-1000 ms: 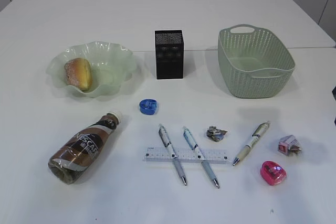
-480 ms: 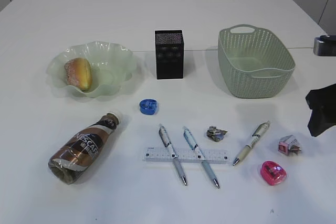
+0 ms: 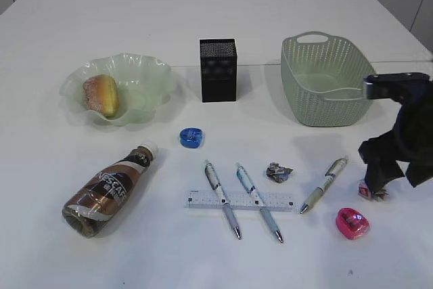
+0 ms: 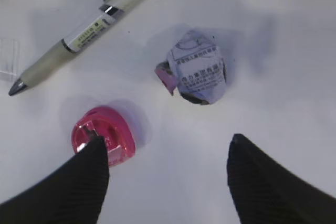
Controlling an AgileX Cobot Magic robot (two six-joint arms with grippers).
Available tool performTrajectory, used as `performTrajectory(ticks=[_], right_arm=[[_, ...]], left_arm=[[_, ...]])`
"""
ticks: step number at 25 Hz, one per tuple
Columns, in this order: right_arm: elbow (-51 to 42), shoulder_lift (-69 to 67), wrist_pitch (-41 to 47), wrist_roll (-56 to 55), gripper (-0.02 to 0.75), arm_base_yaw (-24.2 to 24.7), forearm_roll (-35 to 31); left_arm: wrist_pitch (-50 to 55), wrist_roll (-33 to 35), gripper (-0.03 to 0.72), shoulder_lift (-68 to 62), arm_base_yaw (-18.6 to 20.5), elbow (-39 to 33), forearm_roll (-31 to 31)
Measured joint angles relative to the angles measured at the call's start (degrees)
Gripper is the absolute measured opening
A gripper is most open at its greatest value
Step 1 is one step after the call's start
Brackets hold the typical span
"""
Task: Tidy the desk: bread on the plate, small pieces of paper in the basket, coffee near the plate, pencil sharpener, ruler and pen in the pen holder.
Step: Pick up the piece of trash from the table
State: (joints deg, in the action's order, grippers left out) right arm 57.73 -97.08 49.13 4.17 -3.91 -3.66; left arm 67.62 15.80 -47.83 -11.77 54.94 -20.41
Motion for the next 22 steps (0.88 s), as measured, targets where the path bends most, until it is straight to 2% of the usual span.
performTrajectory(ticks=[14, 22], right_arm=[[2.06, -3.59, -4.85, -4.17, 0.552, -0.41, 4.95], [2.17, -7.80, -6.39, -4.96, 0.552, -0.41, 5.01]], left_arm=[[-1.13, 0.00, 0.450, 0.00, 0.00, 0.00, -0.43], [-1.13, 0.00, 0.449, 0.00, 0.00, 0.00, -0.48]])
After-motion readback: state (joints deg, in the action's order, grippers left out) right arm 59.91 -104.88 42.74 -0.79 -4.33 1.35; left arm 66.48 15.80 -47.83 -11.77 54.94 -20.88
